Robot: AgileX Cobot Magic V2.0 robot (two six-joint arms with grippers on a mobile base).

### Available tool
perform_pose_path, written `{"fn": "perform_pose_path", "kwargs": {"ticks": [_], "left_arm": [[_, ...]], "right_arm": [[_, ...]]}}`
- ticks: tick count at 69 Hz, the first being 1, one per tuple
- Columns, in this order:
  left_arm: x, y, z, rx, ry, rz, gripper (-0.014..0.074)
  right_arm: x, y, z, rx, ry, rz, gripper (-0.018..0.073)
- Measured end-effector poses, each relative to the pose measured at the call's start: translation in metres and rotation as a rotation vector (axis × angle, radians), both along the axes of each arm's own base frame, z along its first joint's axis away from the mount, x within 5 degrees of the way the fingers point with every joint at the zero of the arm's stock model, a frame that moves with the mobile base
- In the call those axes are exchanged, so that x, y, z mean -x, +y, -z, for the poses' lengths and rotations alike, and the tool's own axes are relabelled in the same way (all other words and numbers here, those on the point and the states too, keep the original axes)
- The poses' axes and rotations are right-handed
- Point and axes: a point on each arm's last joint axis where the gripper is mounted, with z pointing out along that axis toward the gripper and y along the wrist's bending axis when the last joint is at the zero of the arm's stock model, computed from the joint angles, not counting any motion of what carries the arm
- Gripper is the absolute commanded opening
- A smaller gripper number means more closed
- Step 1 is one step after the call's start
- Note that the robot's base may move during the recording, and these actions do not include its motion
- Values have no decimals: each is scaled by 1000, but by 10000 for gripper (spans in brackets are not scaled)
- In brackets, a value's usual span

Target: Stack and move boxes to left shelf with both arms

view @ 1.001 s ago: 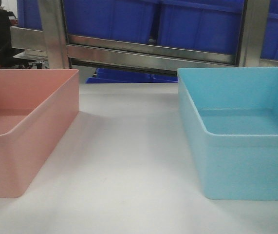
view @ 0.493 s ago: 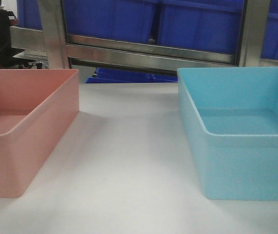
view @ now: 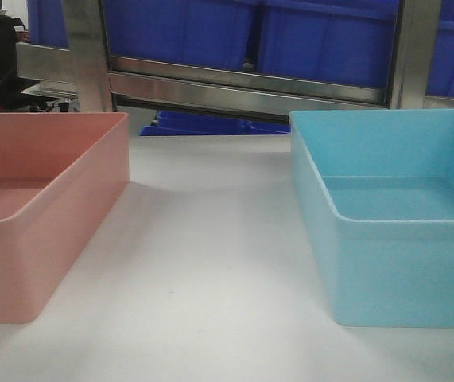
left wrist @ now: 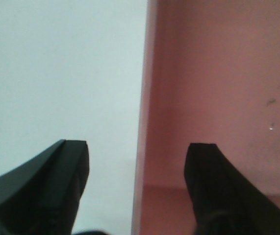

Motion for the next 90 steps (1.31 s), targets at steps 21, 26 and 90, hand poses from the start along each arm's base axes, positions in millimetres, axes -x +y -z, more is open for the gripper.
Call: {"fn": "perform_pose_path", "kwargs": {"ticks": [21,26,90], "left_arm": [[-9,4,18,14,22,-6,-12],[-10,3,18,20,21,-8,-4],[9,-118,-75,182,-86,5,-4]], "right_arm": [[0,0,0,0,0,0,49],[0,0,0,0,0,0,49],[0,0,0,0,0,0,49]]}}
